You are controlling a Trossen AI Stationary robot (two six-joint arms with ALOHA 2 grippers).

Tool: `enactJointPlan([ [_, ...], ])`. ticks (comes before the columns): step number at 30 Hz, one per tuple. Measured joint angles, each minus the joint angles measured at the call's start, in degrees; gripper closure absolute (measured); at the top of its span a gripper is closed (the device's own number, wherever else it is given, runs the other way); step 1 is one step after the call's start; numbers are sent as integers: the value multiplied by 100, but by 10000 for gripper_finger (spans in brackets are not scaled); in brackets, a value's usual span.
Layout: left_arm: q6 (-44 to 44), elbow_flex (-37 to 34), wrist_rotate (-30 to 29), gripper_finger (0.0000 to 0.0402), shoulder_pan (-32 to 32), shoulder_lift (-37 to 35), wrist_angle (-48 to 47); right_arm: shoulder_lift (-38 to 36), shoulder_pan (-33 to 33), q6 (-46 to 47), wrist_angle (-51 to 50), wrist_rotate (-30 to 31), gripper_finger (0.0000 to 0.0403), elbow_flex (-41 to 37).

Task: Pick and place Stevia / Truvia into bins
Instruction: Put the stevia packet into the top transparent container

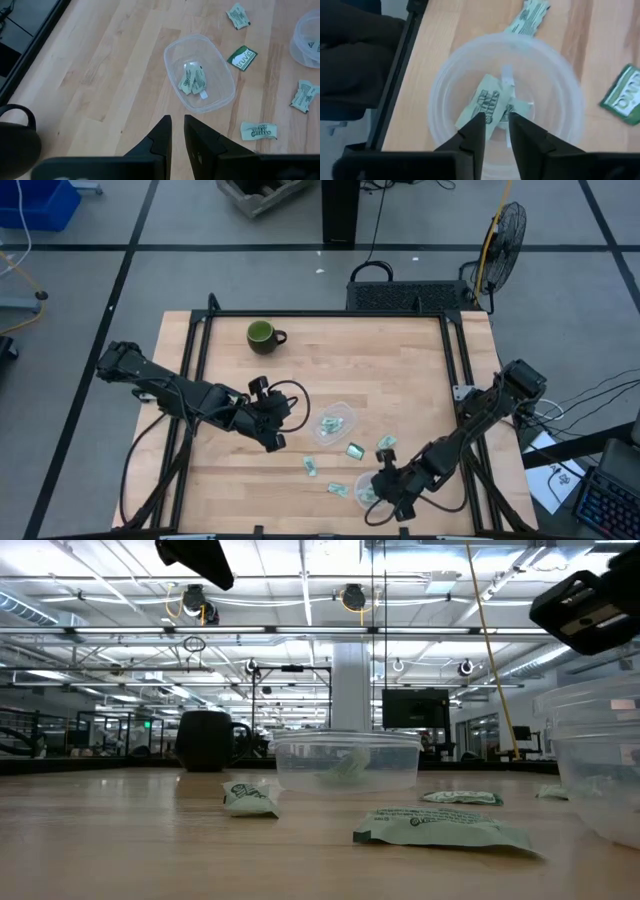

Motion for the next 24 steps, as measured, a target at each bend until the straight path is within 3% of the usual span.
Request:
enactJointPlan([
  [9,-127,0,348,344,-4,0,2,-854,-36,-731,-24,487,313,-4],
  [15,-176,-2,1158,344,-177,239,83,-1669,-34,-1331,-1,664,310,-158],
  [19,289,-2,1287,344,-457,678,453,-2264,-37,-1386,203,1242,311,-816],
  [24,441,-7,1362,344,-757,1447,1115,-3038,-35,-1509,1312,2002,314,-2168],
])
